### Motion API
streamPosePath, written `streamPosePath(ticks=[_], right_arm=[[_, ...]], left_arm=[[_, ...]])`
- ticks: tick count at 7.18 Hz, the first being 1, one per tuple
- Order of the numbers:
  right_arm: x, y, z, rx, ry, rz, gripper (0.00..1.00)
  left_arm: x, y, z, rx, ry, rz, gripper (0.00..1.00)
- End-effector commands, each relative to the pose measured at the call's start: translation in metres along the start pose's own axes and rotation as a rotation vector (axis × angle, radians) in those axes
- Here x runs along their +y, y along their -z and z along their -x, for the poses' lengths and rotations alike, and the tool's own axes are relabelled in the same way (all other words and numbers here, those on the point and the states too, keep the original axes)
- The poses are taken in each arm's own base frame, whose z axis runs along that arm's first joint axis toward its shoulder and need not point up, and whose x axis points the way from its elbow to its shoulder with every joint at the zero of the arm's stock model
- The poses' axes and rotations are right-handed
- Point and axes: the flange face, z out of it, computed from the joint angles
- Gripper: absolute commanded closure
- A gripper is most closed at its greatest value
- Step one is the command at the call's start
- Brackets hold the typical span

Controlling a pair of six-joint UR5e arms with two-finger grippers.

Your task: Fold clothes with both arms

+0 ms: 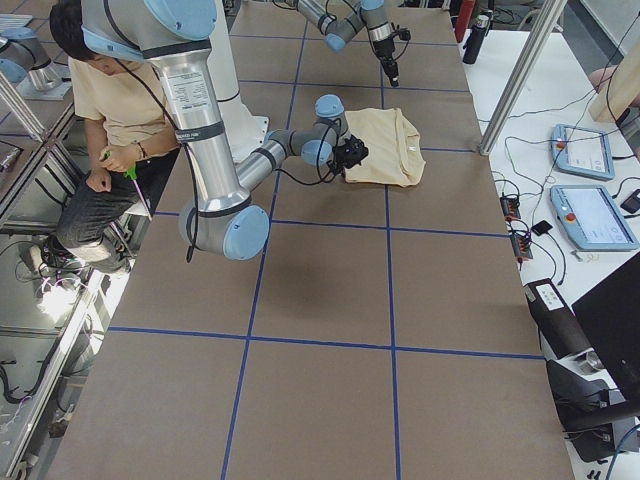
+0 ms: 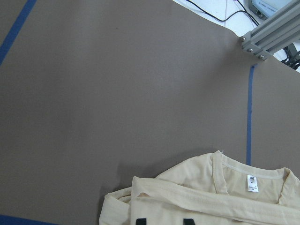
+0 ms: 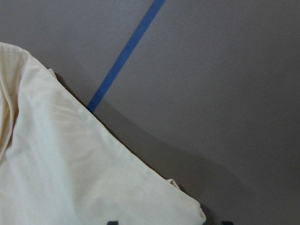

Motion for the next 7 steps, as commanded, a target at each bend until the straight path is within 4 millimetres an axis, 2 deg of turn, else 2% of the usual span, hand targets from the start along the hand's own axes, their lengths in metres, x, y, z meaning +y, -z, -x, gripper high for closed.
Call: streamPosePath(ticks=[1, 2, 4, 5, 6, 7], right_arm=[[0.0027, -0.0135, -0.0077, 0.014, -0.009, -0.013, 0.25], [0.0028, -0.0205, -0.0105, 0.02, -0.011, -0.026, 0.26], [0.0028, -0.0206, -0.0105, 0.02, -0.026, -0.026, 0.4], [0.004, -0.0202, -0.0108, 0.02, -0.033, -0.024, 0.56], [0.0026, -0.0196, -0.0113, 0.018, -0.066, -0.024, 0.96], [0.0046, -0.0182, -0.0106, 0.006, -0.066, -0.013, 1.0]], left_arm=[[0.0005, -0.0001, -0.0002, 0.0, 0.0, 0.0, 0.62], [0.0005, -0.0005, 0.001, -0.003, 0.001, 0.0, 0.62], [0.0004, -0.0005, 0.001, -0.003, 0.001, -0.001, 0.62], [-0.0002, -0.0005, 0.0011, -0.004, 0.001, -0.007, 0.62], [-0.0001, -0.0005, 0.0011, -0.004, 0.001, -0.006, 0.63], [-0.0002, -0.0005, 0.0011, -0.004, 0.001, -0.008, 0.62]])
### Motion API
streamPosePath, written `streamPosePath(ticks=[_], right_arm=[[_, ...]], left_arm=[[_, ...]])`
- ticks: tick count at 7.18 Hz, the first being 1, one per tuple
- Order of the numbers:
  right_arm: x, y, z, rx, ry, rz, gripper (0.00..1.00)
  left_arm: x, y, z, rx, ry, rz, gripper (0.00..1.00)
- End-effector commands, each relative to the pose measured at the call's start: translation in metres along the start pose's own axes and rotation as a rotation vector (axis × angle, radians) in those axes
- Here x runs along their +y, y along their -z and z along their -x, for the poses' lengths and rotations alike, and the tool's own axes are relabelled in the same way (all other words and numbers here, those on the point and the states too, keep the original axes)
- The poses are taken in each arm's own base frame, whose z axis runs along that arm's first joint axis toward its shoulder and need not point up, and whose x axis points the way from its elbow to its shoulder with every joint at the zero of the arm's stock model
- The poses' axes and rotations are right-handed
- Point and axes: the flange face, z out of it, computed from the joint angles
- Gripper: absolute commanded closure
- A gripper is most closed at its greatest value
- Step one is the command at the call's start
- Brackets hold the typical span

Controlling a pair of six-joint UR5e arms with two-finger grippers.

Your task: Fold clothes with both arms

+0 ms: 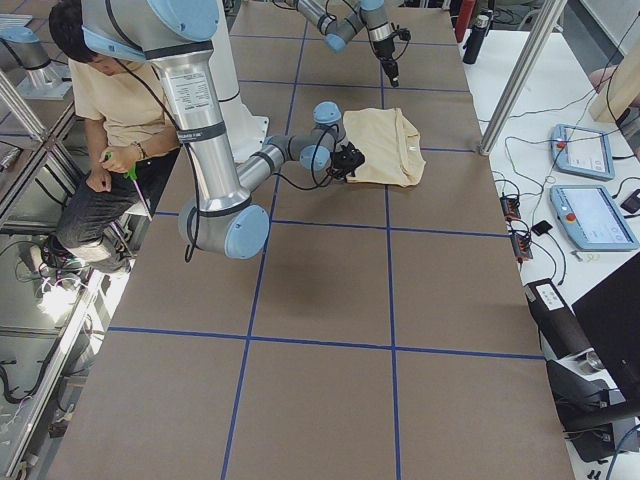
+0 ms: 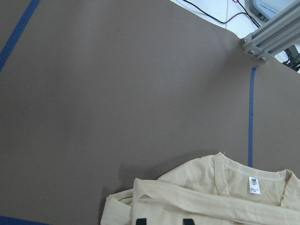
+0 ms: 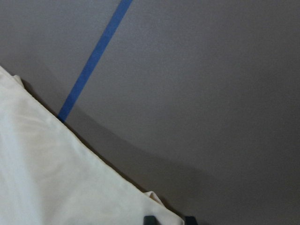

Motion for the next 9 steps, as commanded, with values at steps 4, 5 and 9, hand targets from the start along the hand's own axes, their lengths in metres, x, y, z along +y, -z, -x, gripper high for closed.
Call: streamPosePath(ticks=[4, 5, 9], right_arm=[[-0.008, 0.068, -0.037, -0.068, 0.001, 0.094, 1.0], [0.002, 0.097, -0.075, -0.023, 0.027, 0.163, 1.0], [0.135, 0.116, -0.214, 0.206, 0.235, 0.411, 0.74]], left_arm=[[0.003, 0.011, -0.005, 0.021, -0.006, 0.008, 0.64], [0.015, 0.034, -0.004, 0.049, -0.019, 0.034, 0.65], [0.042, 0.072, -0.018, 0.085, -0.023, 0.153, 0.53]])
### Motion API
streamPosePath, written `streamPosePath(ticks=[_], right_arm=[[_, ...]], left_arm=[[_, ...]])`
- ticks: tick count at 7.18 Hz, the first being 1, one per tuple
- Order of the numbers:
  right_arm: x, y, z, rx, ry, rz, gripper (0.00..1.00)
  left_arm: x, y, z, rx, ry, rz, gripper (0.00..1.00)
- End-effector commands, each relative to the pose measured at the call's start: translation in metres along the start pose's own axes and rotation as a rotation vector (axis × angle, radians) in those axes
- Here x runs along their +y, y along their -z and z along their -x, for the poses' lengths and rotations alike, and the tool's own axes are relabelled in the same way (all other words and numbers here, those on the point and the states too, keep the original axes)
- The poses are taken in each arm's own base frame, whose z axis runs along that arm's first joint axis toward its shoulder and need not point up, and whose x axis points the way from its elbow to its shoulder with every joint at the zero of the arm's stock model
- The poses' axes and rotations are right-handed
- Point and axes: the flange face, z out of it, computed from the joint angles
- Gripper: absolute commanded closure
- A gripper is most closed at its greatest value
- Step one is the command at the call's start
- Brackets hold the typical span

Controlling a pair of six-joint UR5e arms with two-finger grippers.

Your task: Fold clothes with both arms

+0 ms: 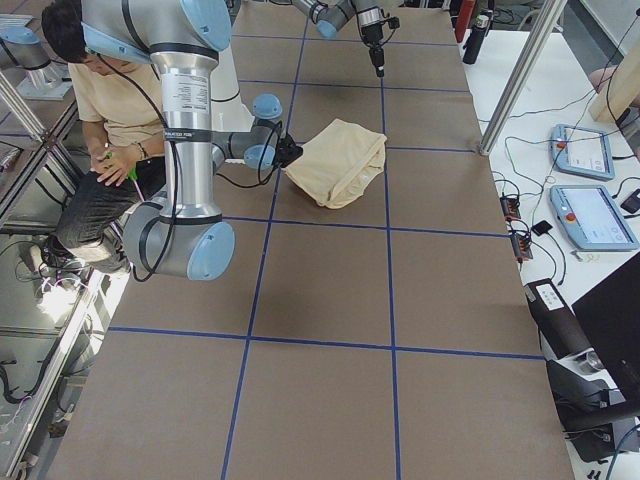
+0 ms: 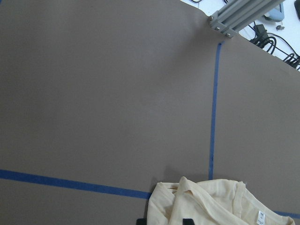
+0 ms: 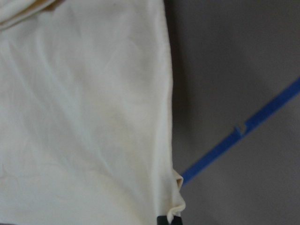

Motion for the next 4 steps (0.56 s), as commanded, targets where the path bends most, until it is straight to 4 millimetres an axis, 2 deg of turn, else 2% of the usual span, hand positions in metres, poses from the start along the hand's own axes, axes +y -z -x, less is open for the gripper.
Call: streamPosePath(ticks=[1, 2, 4], right_arm=[[0.042, -0.014, -0.032, 0.061, 0.056, 0.058, 0.01], [0.037, 0.001, -0.022, 0.029, 0.046, 0.057, 0.0], [-0.011, 0.039, 0.018, -0.072, -0.01, 0.001, 0.0]], left_arm=[[0.023, -0.008, -0.004, -0.003, 0.057, 0.048, 0.4], [0.046, -0.02, -0.007, -0.008, 0.079, 0.083, 0.39], [0.115, -0.068, 0.0, -0.064, 0.081, 0.099, 0.38]])
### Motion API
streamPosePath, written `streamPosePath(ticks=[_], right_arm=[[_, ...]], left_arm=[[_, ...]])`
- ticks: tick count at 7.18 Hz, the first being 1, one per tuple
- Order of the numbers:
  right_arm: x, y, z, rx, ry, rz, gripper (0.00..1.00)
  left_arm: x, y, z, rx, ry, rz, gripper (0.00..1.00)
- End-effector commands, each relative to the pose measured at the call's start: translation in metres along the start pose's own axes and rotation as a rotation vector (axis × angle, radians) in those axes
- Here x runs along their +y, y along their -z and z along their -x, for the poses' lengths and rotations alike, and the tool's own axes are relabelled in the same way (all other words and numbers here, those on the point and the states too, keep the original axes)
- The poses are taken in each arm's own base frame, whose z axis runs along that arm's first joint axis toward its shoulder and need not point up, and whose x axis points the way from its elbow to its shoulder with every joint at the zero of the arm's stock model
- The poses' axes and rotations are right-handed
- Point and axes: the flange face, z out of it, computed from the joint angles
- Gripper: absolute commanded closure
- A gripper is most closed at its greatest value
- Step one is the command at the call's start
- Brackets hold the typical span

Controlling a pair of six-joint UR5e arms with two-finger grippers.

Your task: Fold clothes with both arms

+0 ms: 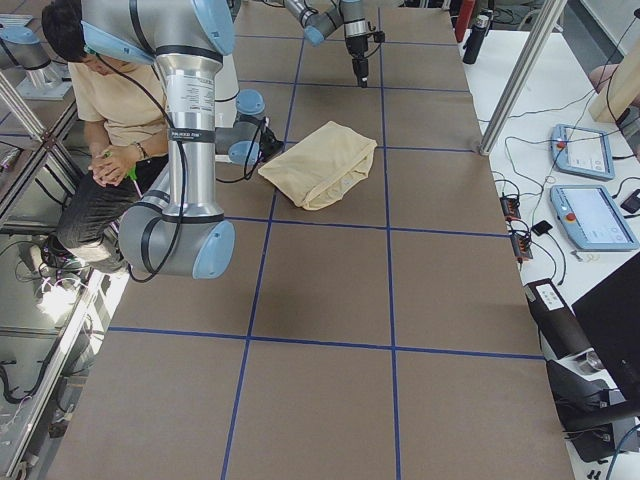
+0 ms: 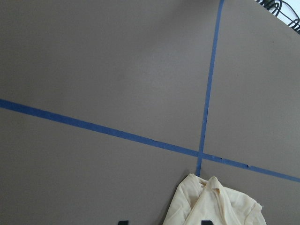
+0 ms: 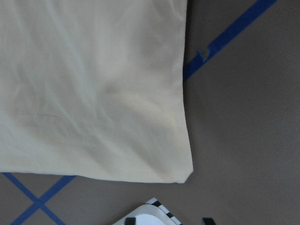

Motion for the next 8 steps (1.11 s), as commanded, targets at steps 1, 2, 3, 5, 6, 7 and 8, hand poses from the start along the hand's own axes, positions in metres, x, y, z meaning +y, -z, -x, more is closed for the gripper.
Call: streamPosePath(ticks=[1, 2, 3, 5, 6, 7, 8], right_arm=[[-0.052, 0.039, 0.038, -0.087, -0.06, -0.053, 0.0], [-0.076, 0.064, 0.063, -0.136, -0.077, -0.058, 0.0], [-0.1, 0.07, 0.078, -0.149, -0.045, -0.084, 0.0], [-0.137, 0.069, 0.091, -0.154, 0.016, -0.151, 0.0], [-0.15, 0.078, 0.095, -0.167, 0.029, -0.176, 0.0], [-0.16, 0.071, 0.097, -0.153, 0.064, -0.195, 0.0], [-0.162, 0.073, 0.099, -0.159, 0.065, -0.201, 0.0]], left_arm=[[0.064, -0.056, 0.005, -0.102, -0.004, -0.003, 0.39], [0.076, -0.072, 0.018, -0.14, -0.011, 0.006, 0.39], [0.083, -0.078, 0.013, -0.138, -0.019, -0.003, 0.39], [0.087, -0.076, 0.01, -0.131, -0.025, 0.0, 0.41], [0.088, -0.075, 0.007, -0.125, -0.028, 0.002, 0.42], [0.086, -0.081, 0.019, -0.146, -0.028, 0.003, 0.43], [0.085, -0.093, 0.022, -0.163, -0.026, 0.005, 0.45]])
